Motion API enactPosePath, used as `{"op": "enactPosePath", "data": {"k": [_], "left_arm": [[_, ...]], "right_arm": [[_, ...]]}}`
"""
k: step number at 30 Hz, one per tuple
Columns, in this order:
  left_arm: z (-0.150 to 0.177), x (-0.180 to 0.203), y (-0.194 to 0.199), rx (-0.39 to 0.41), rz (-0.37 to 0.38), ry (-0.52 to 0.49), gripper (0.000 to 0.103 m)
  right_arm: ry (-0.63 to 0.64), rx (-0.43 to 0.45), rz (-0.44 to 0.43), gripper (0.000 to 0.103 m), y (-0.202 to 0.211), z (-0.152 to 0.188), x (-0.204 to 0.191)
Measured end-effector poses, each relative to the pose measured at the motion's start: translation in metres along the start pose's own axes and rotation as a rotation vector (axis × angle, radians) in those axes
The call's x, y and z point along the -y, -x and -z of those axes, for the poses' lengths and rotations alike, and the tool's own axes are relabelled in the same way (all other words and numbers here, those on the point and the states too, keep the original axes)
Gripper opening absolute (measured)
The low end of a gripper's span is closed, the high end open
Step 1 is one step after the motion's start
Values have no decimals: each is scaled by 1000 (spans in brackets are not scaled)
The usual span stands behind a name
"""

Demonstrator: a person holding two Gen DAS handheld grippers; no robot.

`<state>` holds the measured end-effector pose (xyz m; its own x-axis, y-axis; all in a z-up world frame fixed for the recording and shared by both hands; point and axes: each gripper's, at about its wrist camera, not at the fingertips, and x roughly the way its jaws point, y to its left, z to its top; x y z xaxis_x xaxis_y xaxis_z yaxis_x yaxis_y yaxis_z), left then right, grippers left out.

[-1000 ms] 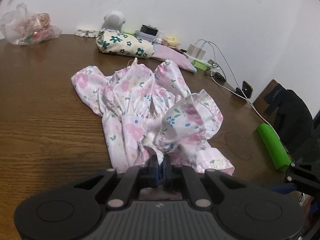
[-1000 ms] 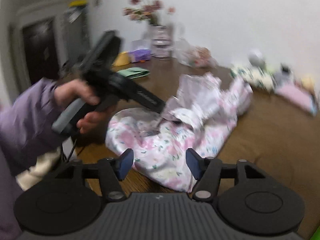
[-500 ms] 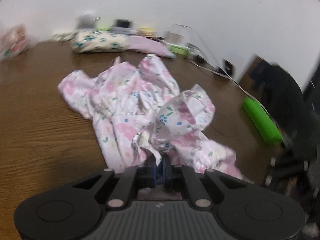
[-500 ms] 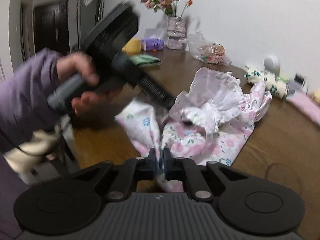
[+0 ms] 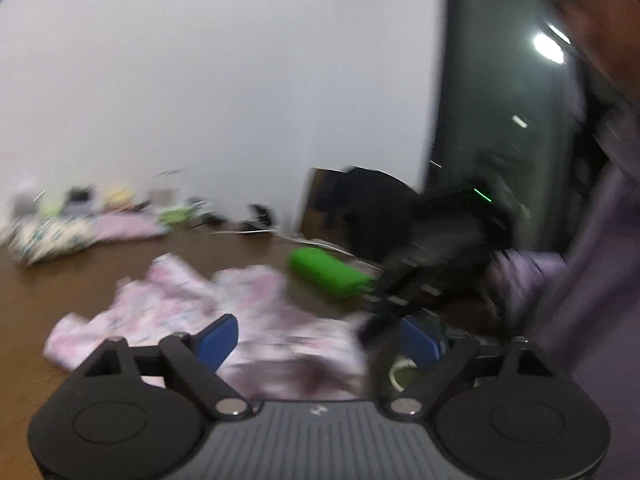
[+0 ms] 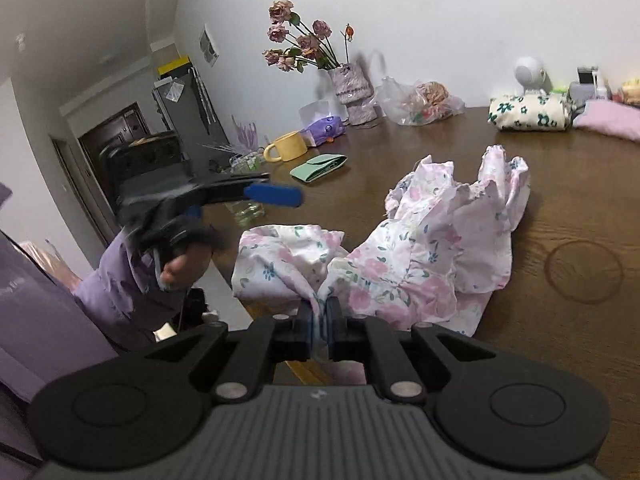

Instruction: Fold clothes

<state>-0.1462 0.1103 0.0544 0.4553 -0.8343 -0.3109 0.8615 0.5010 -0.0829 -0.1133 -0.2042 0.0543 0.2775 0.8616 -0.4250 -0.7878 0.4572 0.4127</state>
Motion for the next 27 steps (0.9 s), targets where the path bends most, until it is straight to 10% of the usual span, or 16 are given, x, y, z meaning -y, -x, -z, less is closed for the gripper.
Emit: {"op": "enactPosePath", "data": {"k": [6, 12, 14, 15, 16, 27], "left_arm": [[14, 29, -42, -87, -76, -120, 81], [27, -8, -54, -108, 95, 122, 20], [27, -9, -54, -105, 80, 124, 16], [27, -9, -53, -104, 73, 125, 15], [25, -11, -50, -90, 85, 139, 14], [16, -21, -28, -72, 226, 262, 14]], "right_arm": [[-31, -23, -53, 6, -3, -10, 2], [1, -26, -96, 13, 7, -6, 4], [95, -3, -20, 44, 14, -2, -3], [150, 11, 28, 83, 18, 1, -8], [204, 24, 76, 100, 22, 4, -13], [778, 24, 289, 92, -10, 48, -57]]}}
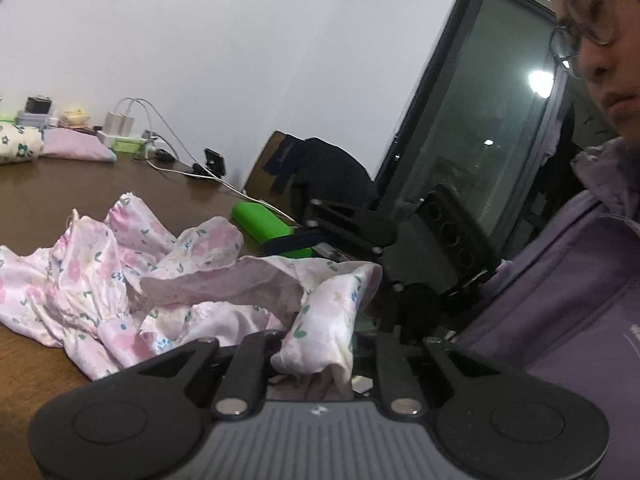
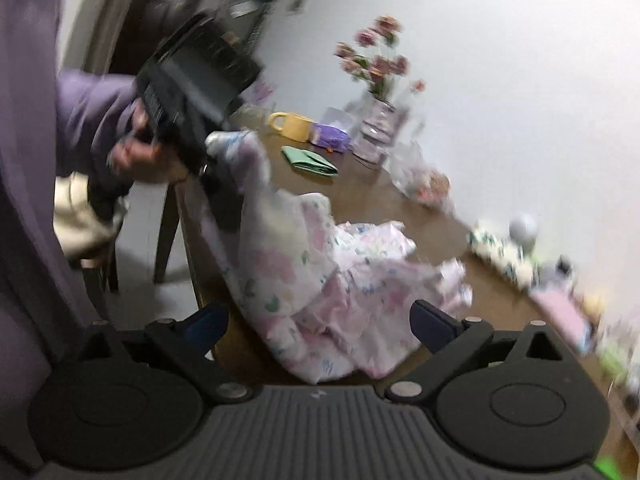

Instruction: Fold clothes

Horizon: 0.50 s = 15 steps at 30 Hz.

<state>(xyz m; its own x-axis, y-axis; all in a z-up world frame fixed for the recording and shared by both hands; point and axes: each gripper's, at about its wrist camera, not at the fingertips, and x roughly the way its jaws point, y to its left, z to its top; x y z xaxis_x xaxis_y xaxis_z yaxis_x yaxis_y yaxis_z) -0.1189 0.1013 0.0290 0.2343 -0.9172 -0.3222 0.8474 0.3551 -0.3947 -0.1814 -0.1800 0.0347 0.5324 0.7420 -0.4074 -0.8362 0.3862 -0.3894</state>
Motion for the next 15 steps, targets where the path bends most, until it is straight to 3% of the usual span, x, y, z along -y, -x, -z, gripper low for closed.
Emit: {"op": "enactPosePath", "data": {"k": [2, 3, 4, 5, 8, 10, 12, 15], "left_arm": [[1, 1, 0, -5, 16, -2, 14], [1, 1, 2, -6, 3, -5, 14], [3, 0, 2, -7, -15, -3, 15], [4, -3, 1, -10, -36, 5, 16], [6, -4, 6, 16, -66, 12, 30], [6, -3, 9, 50, -76, 15, 46], [5, -6, 9, 78, -81, 38, 50], [3, -18, 6, 111, -116, 119, 46]], "right_arm": [[35, 22, -24, 79, -9, -1, -5], [16, 9, -75, 59, -14, -2, -4], [-36, -20, -153, 29, -19, -3, 1], [-106, -50, -225, 20, -23, -3, 7], [-359, -102, -363, 18, -29, 2, 30], [-562, -121, -452, 17, -33, 13, 50], [-746, -133, -533, 17, -38, 24, 68], [-932, -144, -625, 18, -51, 37, 88]]}}
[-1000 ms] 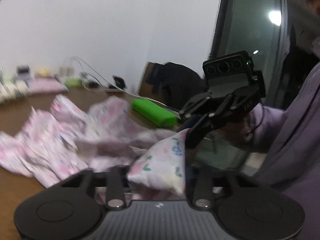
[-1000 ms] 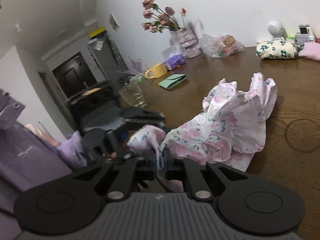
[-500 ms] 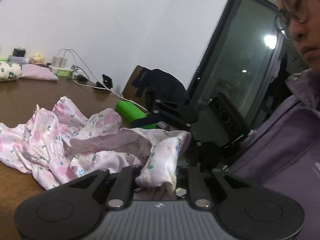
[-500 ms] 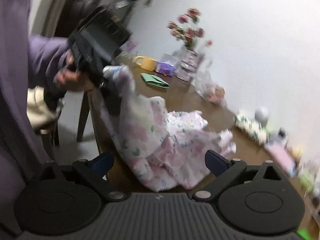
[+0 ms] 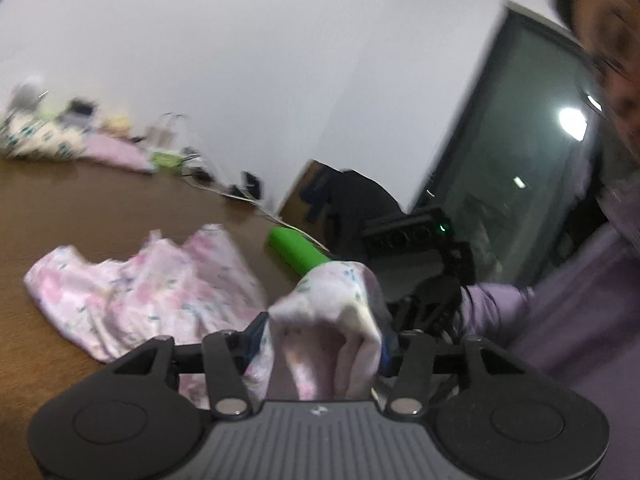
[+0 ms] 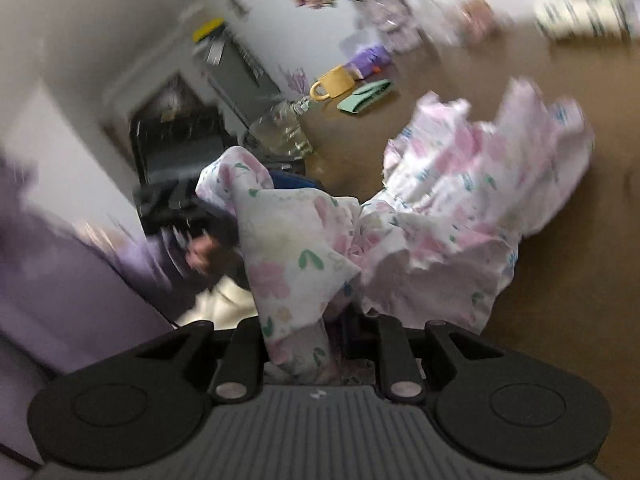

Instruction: Fold clothes

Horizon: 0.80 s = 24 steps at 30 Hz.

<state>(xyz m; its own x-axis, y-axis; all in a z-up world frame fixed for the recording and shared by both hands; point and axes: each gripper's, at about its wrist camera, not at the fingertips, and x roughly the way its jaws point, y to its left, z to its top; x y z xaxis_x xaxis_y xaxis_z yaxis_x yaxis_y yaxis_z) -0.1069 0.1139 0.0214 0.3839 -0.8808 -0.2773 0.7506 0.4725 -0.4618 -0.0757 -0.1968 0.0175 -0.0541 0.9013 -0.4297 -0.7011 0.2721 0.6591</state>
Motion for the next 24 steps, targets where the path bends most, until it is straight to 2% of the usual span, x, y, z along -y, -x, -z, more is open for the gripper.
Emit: {"op": "enactPosePath", "data": {"k": [2, 4, 6, 7, 9, 12, 15, 18, 21, 24], "left_arm": [[0, -11, -4, -3, -57, 69, 41], [4, -16, -3, -16, -121, 92, 39], [5, -18, -4, -4, -144, 116, 39], [6, -19, -5, 2, -156, 128, 39], [5, -18, -7, 0, -182, 130, 39], [4, -23, -17, -26, -235, 156, 40], [7, -32, -25, -46, -276, 200, 43], [11, -34, -24, -41, -296, 222, 43], [16, -29, -20, -31, -324, 221, 40], [16, -24, -16, -27, -356, 203, 41]], "right_arm": [[-79, -6, -2, 23, -1, -5, 9], [-102, -6, 25, 52, 1, -10, 8], [-58, 37, 63, 61, 11, -13, -1], [-35, 69, 86, 62, 18, -12, -7], [-11, 156, 171, 62, 33, -10, -16], [29, 286, 356, 58, 47, -4, -33], [67, 366, 411, 48, 39, 2, -47], [66, 368, 464, 44, 11, 6, -46], [32, 333, 492, 25, -12, 11, -35], [-46, 330, 486, 24, -23, 12, -20]]}}
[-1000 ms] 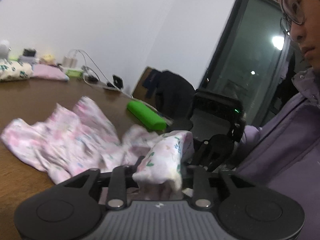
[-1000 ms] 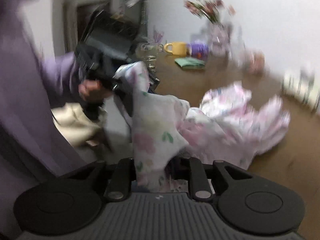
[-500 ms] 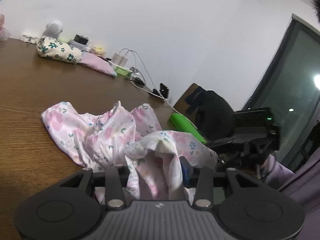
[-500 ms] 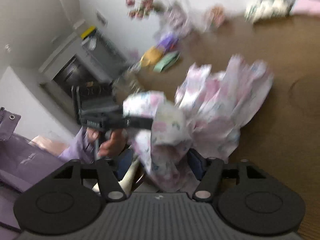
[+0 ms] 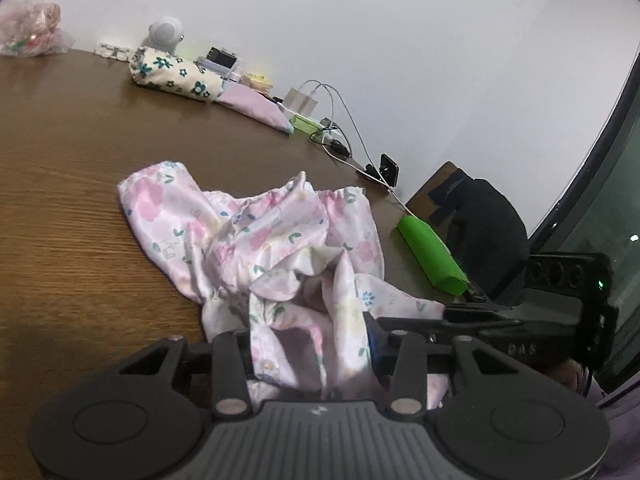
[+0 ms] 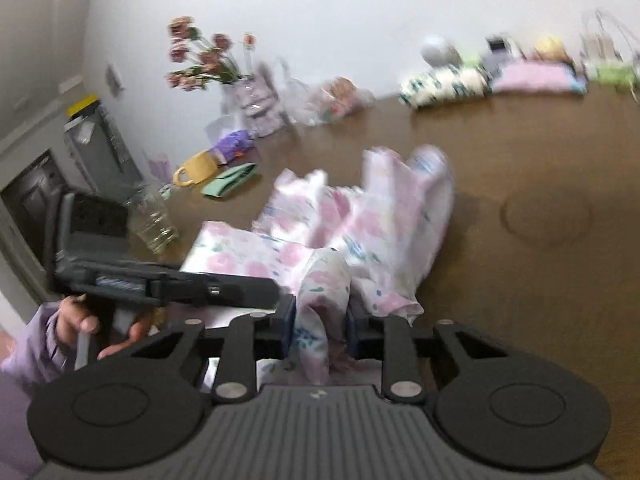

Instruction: Fold clothes

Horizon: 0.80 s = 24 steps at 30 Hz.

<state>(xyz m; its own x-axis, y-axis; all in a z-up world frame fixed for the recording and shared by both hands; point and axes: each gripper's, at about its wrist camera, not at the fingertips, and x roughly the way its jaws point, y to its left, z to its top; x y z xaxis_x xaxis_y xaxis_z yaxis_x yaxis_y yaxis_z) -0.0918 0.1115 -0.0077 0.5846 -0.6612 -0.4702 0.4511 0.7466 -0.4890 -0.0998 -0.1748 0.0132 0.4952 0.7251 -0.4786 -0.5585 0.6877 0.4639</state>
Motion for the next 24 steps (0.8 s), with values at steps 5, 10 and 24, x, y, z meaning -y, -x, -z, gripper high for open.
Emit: {"op": "enactPosePath", "data": {"k": [5, 10, 24], "left_arm": [[-9, 14, 32, 160, -61, -86, 69], [-19, 28, 42, 193, -61, -81, 69], [1, 51, 44, 67, -140, -24, 70]], "right_arm": [[1, -34, -14, 25, -5, -2, 3], [19, -39, -9, 26, -5, -1, 1], [133, 100, 101, 55, 40, 4, -24]]}}
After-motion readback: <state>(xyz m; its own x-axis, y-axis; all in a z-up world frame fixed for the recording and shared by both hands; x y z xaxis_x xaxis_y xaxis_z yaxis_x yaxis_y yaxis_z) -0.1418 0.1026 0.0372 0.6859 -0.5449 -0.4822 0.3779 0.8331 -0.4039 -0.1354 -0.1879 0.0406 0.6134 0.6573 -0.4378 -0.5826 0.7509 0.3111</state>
